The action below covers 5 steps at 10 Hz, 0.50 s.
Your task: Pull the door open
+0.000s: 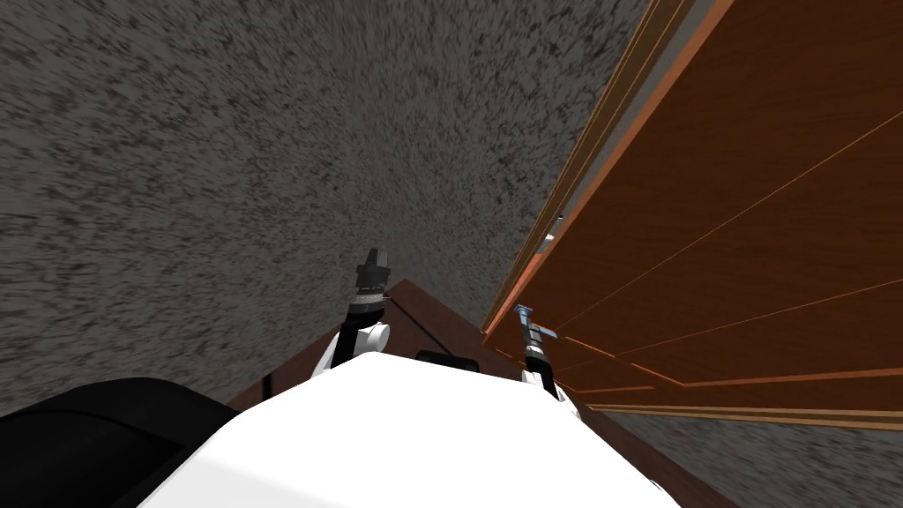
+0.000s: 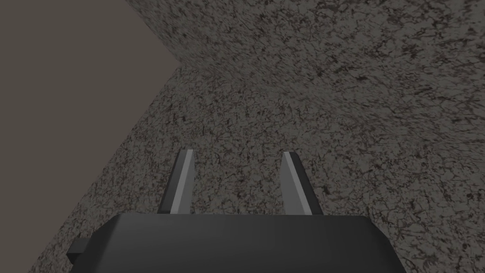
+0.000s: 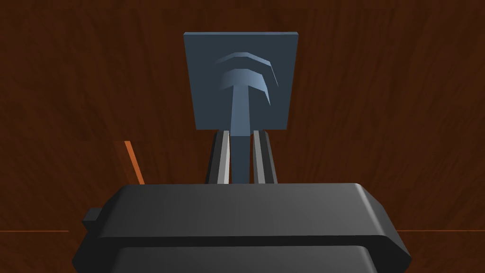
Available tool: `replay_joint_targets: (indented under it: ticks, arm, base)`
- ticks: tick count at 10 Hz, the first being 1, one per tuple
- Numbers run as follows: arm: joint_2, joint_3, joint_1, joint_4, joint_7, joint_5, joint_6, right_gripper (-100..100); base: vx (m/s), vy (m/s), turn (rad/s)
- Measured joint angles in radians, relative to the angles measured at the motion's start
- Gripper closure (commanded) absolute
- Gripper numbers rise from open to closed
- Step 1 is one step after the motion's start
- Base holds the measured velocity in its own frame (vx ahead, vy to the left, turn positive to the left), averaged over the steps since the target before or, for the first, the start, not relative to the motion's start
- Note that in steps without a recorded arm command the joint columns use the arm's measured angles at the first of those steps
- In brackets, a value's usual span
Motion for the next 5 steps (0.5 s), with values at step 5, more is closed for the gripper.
replay_joint_targets:
  ticks: [5]
  arm:
    - [-0.031,0.043,0.018,0.007,-0.057,0.024,-0.023,100]
  base:
    - [-0.188,-0.026,0.097]
